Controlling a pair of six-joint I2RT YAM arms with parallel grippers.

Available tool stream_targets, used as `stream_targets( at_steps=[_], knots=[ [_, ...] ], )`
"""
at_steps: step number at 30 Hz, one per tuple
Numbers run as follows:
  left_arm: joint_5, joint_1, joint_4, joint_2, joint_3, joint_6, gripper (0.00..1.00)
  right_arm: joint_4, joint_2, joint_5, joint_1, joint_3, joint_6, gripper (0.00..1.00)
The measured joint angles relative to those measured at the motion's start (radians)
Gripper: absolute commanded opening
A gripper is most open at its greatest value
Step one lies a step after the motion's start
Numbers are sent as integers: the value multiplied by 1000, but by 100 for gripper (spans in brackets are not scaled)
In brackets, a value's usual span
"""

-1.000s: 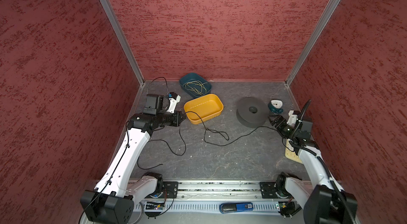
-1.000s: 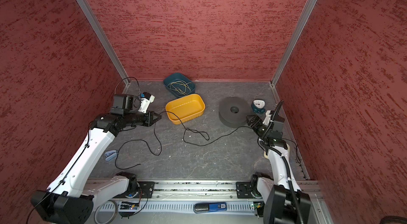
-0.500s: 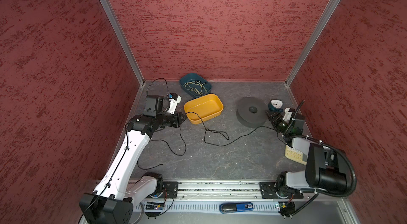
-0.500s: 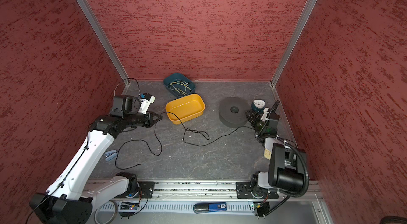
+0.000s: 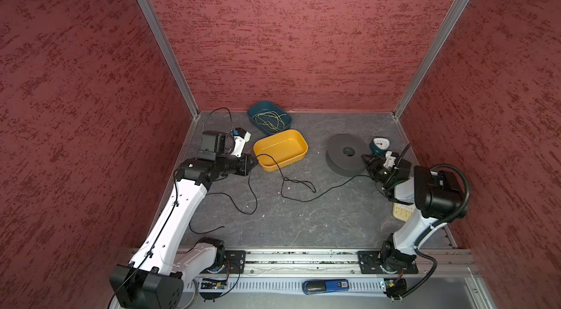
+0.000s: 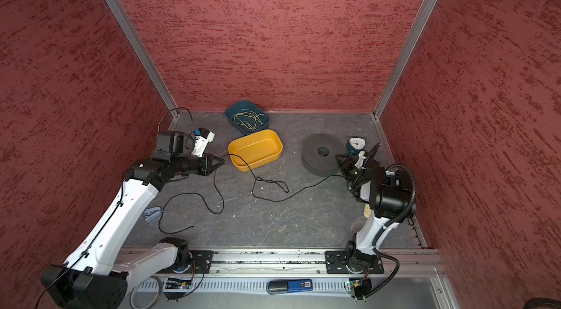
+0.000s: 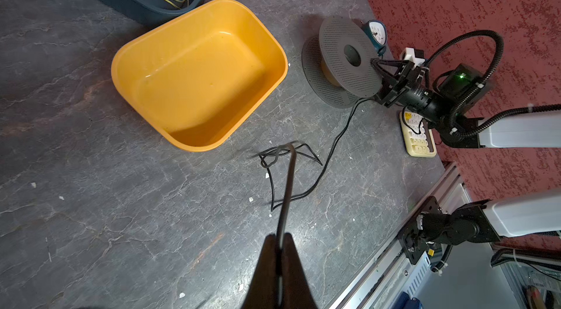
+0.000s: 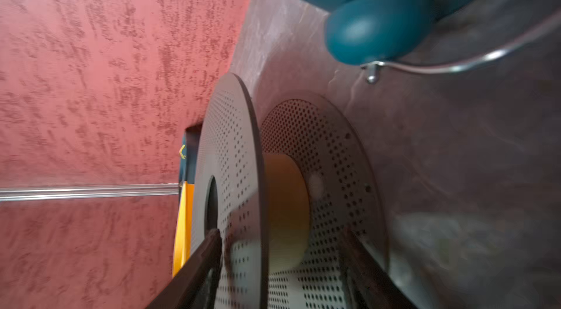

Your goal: Wrap the cables

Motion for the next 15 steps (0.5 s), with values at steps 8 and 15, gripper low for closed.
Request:
stream_targets(
  at_steps=[8,15],
  knots=[
    [12,-1,8,0,0,0,7,278,142,-54,11,28,125,18],
    [14,-1,16,0,-2,0,7,323,84,-87,27,53,206,0]
  ],
)
